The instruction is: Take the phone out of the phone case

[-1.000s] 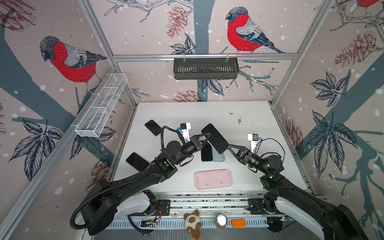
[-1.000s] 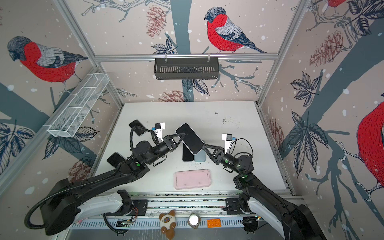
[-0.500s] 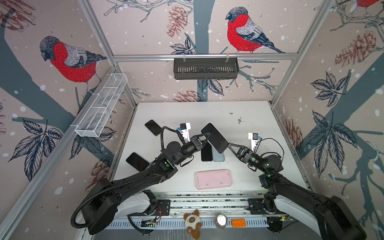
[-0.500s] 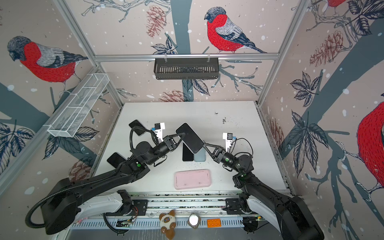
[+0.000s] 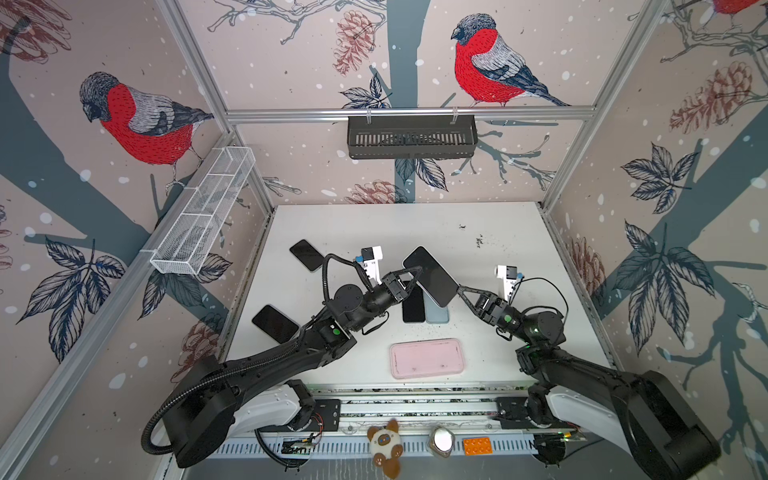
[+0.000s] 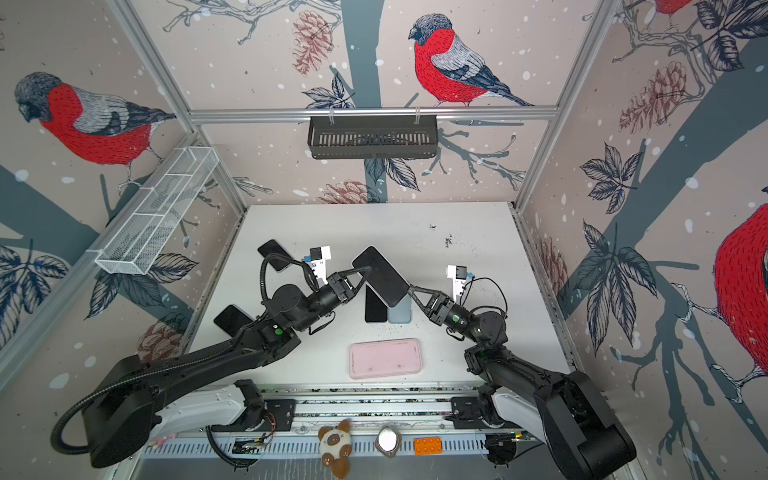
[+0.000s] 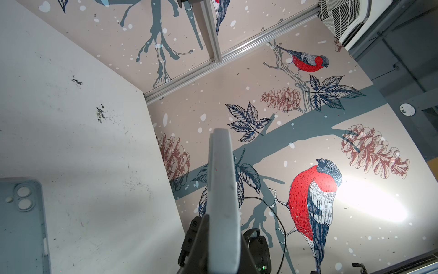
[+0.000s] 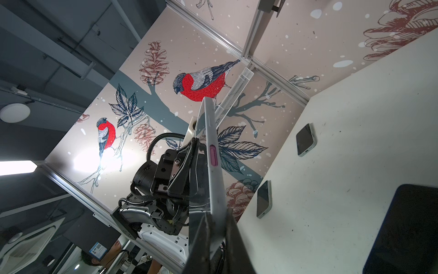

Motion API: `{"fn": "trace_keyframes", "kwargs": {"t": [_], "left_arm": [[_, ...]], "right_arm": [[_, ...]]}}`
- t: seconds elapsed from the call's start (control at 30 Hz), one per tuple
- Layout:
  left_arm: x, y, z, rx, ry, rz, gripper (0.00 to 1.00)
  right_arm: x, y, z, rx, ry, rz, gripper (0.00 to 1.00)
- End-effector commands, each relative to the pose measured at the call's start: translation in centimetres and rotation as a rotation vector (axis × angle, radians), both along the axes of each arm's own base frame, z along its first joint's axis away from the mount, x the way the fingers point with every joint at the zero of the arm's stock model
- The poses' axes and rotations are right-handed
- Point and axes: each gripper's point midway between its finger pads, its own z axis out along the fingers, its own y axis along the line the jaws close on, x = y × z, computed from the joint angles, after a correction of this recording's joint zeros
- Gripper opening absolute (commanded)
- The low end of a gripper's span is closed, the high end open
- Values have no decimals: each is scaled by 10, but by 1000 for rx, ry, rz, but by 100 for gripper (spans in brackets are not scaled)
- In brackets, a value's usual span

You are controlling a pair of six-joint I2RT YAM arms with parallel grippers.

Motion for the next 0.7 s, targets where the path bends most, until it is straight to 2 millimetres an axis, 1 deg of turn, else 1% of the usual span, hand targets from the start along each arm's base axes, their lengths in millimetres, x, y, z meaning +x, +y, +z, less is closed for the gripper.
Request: {"fn": "trace_keyframes", "kwargs": {"t": [0.0,0.03,0.13,0.23,0.47,0.53,0.6,0.67], "left_arm": [[-30,9,70,-238,-160,-99,0],[-31,10,71,-242,-164,-100,0],[-33,11,75,-249,-176,-104,0],[-35,12,77,-251,-184,-103,0],[-37,10,78,-250,-191,-107,0],[-37,9,79,-248,-192,-107,0],[-34,7,76,-227,-177,-101,0],[-33,8,73,-217,-169,-88,0]], "right_arm": [[17,-7,-14,-7,70,-78,11],[17,-8,-16,-7,76,-80,12],[21,-8,-22,-23,93,-85,19],[25,-10,-26,-30,108,-95,21],[30,-8,-26,-46,112,-96,23],[30,-8,-24,-46,108,-95,23],[27,-7,-21,-44,95,-85,23],[24,-10,-17,-44,76,-93,28]]}}
